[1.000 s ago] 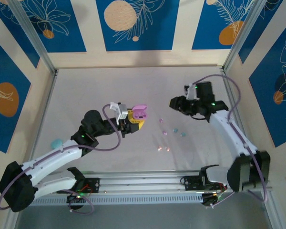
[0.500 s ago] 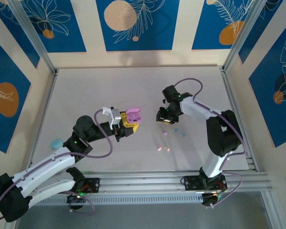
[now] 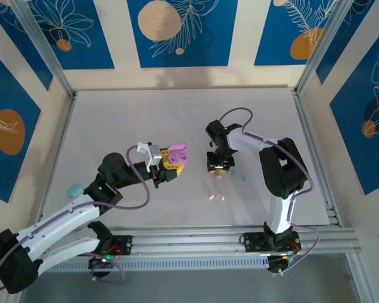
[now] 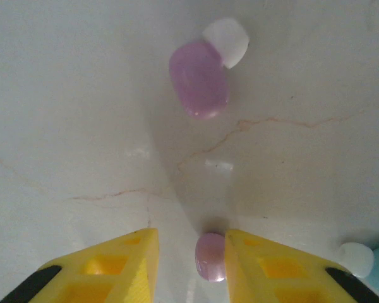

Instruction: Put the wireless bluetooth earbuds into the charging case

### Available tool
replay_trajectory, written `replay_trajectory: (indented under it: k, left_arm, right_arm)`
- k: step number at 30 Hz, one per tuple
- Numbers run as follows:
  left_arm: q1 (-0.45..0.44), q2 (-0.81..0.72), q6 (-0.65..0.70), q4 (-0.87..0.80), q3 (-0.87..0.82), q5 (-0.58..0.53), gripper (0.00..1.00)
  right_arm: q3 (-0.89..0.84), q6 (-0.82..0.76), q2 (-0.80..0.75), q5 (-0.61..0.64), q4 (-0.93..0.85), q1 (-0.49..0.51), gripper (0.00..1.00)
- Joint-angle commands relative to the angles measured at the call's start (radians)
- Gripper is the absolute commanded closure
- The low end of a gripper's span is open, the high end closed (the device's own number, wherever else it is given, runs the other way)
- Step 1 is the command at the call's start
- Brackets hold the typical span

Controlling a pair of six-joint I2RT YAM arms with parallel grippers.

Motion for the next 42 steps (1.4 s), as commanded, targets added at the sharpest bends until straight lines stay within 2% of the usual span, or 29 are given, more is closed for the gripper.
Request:
replay_trajectory:
  k: [1, 9, 12, 22, 24, 30, 31, 33, 38, 42]
  left_arm:
    - [0.003, 0.006, -0.005, 0.031, 0.012, -0.003, 0.7]
    - [0.003, -0.002, -0.036, 0.039, 0.01, -0.008, 0.69]
    - [0.003, -0.002, -0.038, 0.035, 0.014, -0.013, 0.69]
    - [0.003, -0.002, -0.047, 0.024, 0.022, -0.014, 0.69]
    - [0.003, -0.001, -0.048, 0.024, 0.022, -0.016, 0.69]
    - [0.003, 0.002, -0.048, 0.027, 0.019, -0.027, 0.69]
    - [0.003, 0.0, -0.046, 0.026, 0.018, -0.033, 0.69]
    - [0.003, -0.002, -0.04, 0.023, 0.016, -0.041, 0.69]
    - [0.004, -0.022, 0.005, -0.028, 0.017, -0.063, 0.69]
    - [0.01, -0.031, 0.036, -0.064, 0.024, -0.076, 0.69]
  right_arm:
    - [0.029, -0.04, 0.019, 0.029, -0.053, 0.007, 0.67]
    - [0.029, -0.062, 0.04, 0.041, -0.063, 0.014, 0.68]
    - [0.031, -0.065, 0.047, 0.042, -0.065, 0.014, 0.73]
    - [0.031, -0.075, 0.062, 0.045, -0.063, 0.016, 0.74]
    - [0.03, -0.073, 0.061, 0.045, -0.06, 0.016, 0.78]
    - [0.022, -0.051, -0.013, 0.004, -0.053, 0.017, 0.8]
    - [0.011, -0.042, -0.05, -0.023, -0.037, 0.013, 0.8]
    - [-0.037, -0.006, -0.144, -0.157, 0.034, -0.014, 0.8]
    - [-0.246, 0.206, -0.37, -0.686, 0.427, -0.157, 0.82]
    - [-0.288, 0.322, -0.408, -0.968, 0.592, -0.21, 0.82]
